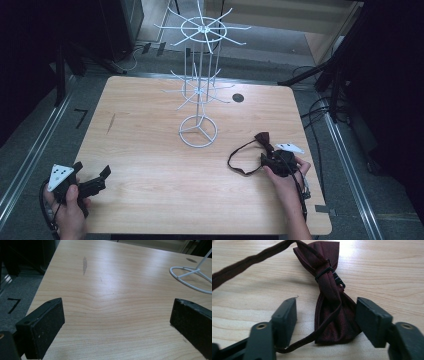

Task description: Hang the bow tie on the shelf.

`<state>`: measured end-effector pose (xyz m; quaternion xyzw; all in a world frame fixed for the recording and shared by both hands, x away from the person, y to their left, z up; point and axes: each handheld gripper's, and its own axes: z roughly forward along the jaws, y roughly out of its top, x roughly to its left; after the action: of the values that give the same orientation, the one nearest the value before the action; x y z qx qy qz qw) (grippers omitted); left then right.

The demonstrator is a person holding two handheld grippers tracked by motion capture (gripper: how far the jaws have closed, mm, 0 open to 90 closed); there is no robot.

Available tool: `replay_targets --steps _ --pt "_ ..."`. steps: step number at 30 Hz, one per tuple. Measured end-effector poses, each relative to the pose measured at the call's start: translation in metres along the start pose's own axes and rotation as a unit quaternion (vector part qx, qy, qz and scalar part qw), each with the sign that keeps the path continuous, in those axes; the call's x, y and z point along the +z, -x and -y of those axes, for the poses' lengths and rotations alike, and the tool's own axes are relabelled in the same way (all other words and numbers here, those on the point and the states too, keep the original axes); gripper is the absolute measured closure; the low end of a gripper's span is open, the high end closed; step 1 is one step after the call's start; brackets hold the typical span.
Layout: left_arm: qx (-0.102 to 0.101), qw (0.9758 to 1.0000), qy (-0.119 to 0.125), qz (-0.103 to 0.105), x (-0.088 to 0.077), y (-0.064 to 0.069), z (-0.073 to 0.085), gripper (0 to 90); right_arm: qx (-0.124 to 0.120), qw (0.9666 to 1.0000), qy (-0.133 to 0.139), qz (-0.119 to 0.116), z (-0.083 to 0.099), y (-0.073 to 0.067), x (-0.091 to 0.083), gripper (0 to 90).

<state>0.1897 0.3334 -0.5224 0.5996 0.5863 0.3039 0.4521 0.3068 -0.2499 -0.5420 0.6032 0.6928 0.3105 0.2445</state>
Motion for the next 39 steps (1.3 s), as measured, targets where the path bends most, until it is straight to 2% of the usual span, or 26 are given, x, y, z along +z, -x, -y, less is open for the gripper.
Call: replay_targets --steps 2,8,9,11,12,13,14,16,19,22,26,29,30,31,33,35,36,39 --pt "0.000 1.0000 0.000 0.000 0.000 0.000 0.000 0.0 -0.006 0.9999 -0.001 0.010 0.000 -0.002 0.000 41.9" --pt "0.000 1.0000 0.000 -0.001 0.000 0.000 0.000 0.0 0.001 0.9998 -0.001 0.022 0.001 -0.003 0.000 46.9" --pt "0.001 1.0000 0.000 -0.001 0.000 0.000 0.000 0.1 0.002 0.9995 0.003 0.030 0.002 -0.003 -0.001 56.5" --pt "0.000 1.0000 0.000 -0.002 0.000 0.000 0.000 0.1 0.003 0.9994 0.008 0.035 0.003 -0.002 -0.001 63.6" --pt "0.000 1.0000 0.000 0.000 0.000 0.001 0.000 0.1 0.003 0.9994 0.008 0.035 0.003 -0.002 -0.001 63.6" --pt "0.000 1.0000 -0.001 0.001 0.000 0.001 0.000 0.0 0.000 0.9992 0.010 0.040 0.003 -0.001 -0.002 70.3" --pt "0.000 1.0000 -0.001 0.001 0.000 0.001 0.000 0.1 0.000 0.9992 0.010 0.040 0.003 -0.001 -0.002 70.3" --pt "0.000 1.0000 -0.002 0.000 0.000 0.001 0.000 0.0 -0.006 0.9992 0.009 0.038 0.003 0.000 -0.002 78.2" --pt "-0.002 1.0000 -0.001 0.002 0.000 0.000 0.000 0.0 0.001 0.9994 0.014 0.033 0.003 0.002 -0.002 83.7" --pt "-0.003 1.0000 -0.002 0.003 0.000 0.000 0.000 0.1 0.012 0.9994 0.025 0.021 0.004 0.002 -0.002 85.4" --pt "-0.004 1.0000 -0.002 0.003 0.001 0.000 0.000 0.0 0.006 0.9989 0.046 0.007 0.009 -0.007 -0.003 85.9" --pt "-0.005 1.0000 -0.002 0.003 0.001 0.000 0.000 0.0 0.009 0.9974 0.071 -0.002 0.010 -0.015 -0.007 85.9" --pt "-0.005 1.0000 -0.002 0.003 0.001 0.000 0.000 0.0 0.009 0.9974 0.071 -0.002 0.010 -0.015 -0.007 85.9" --pt "-0.005 1.0000 -0.002 0.003 0.001 0.000 0.000 0.0 0.011 0.9955 0.093 -0.013 0.008 -0.019 -0.011 85.8" --pt "-0.005 1.0000 -0.002 0.004 0.001 0.000 0.000 0.0 0.013 0.9930 0.114 -0.027 0.006 -0.023 -0.015 85.9" --pt "-0.005 1.0000 -0.002 0.004 0.001 0.000 0.000 0.0 0.013 0.9920 0.122 -0.032 0.005 -0.024 -0.017 85.9" --pt "-0.004 1.0000 -0.003 0.004 0.001 0.000 0.000 0.1 0.014 0.9896 0.137 -0.041 0.002 -0.029 -0.023 85.9" --pt "-0.003 1.0000 -0.003 0.003 0.001 0.000 0.000 0.1 0.011 0.9863 0.156 -0.052 -0.003 -0.035 -0.029 85.8"
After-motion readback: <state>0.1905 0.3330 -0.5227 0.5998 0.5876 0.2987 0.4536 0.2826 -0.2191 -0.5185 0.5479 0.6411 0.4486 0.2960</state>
